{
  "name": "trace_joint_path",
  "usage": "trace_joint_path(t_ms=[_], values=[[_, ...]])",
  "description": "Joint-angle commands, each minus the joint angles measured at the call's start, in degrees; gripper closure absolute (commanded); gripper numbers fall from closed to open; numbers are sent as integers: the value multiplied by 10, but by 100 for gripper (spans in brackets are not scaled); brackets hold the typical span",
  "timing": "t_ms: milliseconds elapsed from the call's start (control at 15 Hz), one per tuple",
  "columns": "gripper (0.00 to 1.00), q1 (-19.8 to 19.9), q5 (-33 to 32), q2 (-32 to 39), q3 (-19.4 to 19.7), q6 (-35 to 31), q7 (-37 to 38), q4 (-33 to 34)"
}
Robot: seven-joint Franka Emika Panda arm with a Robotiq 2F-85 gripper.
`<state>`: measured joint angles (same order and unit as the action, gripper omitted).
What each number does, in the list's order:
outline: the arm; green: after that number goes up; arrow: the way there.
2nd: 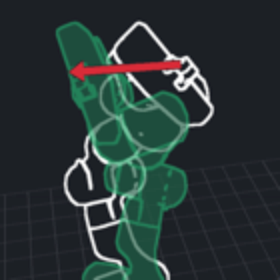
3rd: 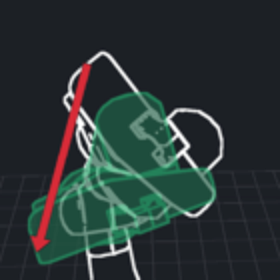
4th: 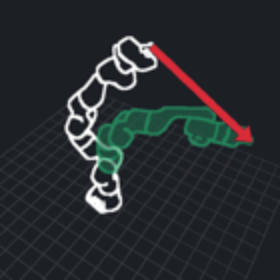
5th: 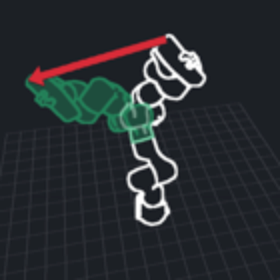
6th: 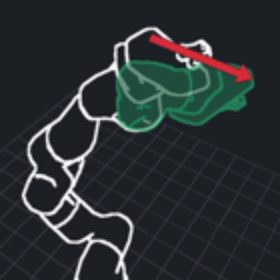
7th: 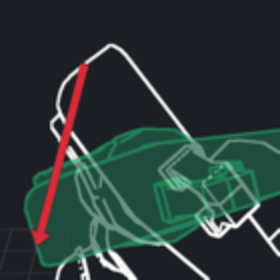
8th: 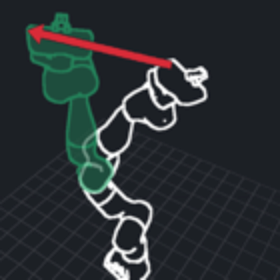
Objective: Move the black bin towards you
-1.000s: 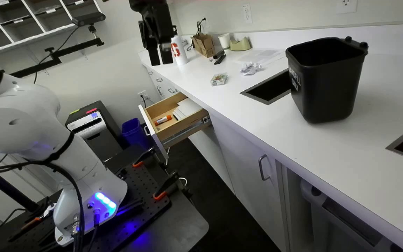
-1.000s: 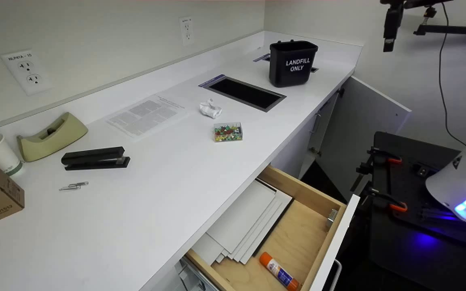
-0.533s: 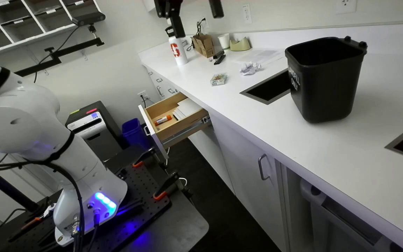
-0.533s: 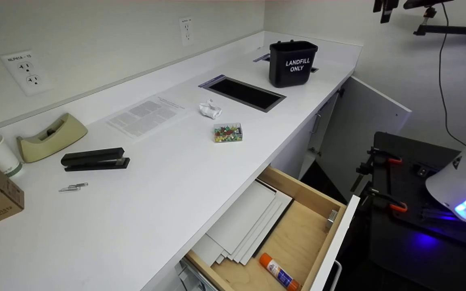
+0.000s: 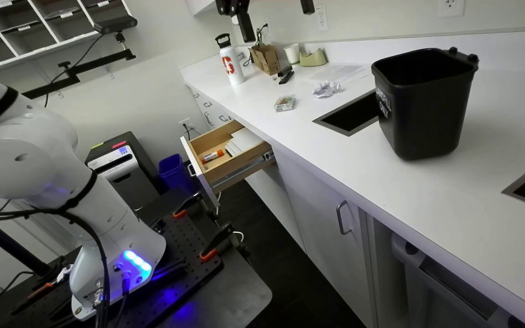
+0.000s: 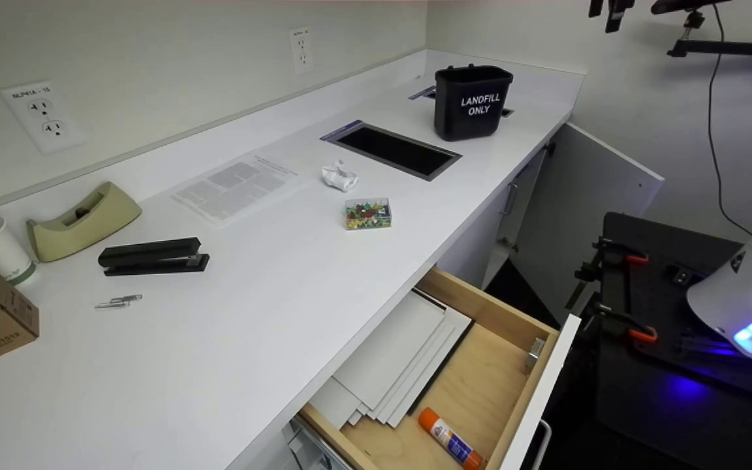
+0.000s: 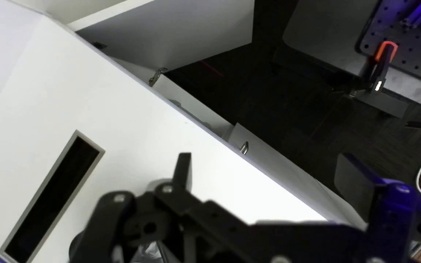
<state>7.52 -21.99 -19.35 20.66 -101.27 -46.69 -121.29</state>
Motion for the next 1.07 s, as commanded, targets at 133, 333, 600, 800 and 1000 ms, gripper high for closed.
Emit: trace_joint_path(t_ms=[133, 333, 600, 800, 1000], values=[[0, 1, 9, 81, 0, -110, -149, 32], [0, 3, 68, 133, 0, -174, -246, 54], [0, 18, 163, 200, -14, -177, -342, 102], [0, 33, 197, 260, -27, -163, -357, 154], [0, 49, 205, 318, -47, -155, -348, 202]])
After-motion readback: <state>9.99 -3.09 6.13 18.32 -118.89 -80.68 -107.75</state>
